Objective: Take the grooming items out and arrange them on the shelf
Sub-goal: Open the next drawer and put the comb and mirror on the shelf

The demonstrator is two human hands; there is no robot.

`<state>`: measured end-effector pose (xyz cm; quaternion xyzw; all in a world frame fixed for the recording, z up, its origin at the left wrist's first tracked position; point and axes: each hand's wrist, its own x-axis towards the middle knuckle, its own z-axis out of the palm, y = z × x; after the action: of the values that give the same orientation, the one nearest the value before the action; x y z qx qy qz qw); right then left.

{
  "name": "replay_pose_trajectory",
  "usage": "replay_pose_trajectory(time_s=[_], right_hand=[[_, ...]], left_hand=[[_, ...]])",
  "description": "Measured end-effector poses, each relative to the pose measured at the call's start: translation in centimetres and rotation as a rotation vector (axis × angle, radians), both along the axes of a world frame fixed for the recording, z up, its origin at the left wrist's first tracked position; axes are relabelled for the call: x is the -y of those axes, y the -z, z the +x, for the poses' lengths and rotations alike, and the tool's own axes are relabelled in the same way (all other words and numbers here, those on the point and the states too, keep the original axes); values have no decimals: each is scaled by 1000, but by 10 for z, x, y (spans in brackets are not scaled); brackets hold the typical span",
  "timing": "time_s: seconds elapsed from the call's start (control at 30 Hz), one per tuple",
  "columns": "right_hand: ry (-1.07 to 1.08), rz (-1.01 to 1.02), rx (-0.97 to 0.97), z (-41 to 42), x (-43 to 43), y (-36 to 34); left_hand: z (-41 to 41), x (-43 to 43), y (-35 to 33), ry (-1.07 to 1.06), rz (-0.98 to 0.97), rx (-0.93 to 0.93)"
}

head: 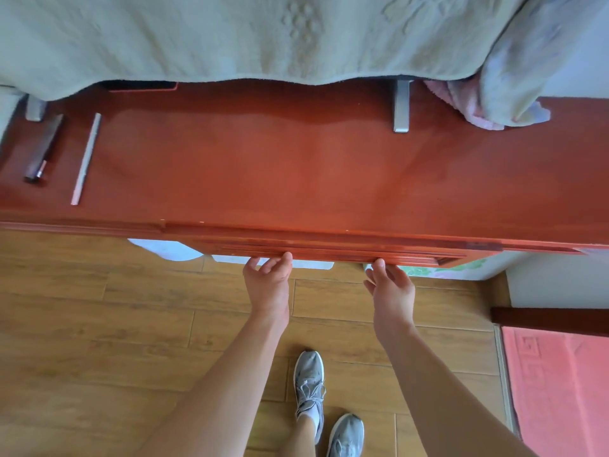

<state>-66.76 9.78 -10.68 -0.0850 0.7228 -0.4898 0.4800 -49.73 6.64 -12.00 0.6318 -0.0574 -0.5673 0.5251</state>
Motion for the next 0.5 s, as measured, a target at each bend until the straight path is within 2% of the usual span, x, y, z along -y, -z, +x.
replay_pose_trajectory(time_s=[0.17, 0.5], right_hand=[[85, -34, 123, 5, -25, 0], [90, -30, 169, 15, -106, 4]], left_hand=[[4, -27, 3, -12, -10, 4], [15, -105, 4, -10, -24, -11]])
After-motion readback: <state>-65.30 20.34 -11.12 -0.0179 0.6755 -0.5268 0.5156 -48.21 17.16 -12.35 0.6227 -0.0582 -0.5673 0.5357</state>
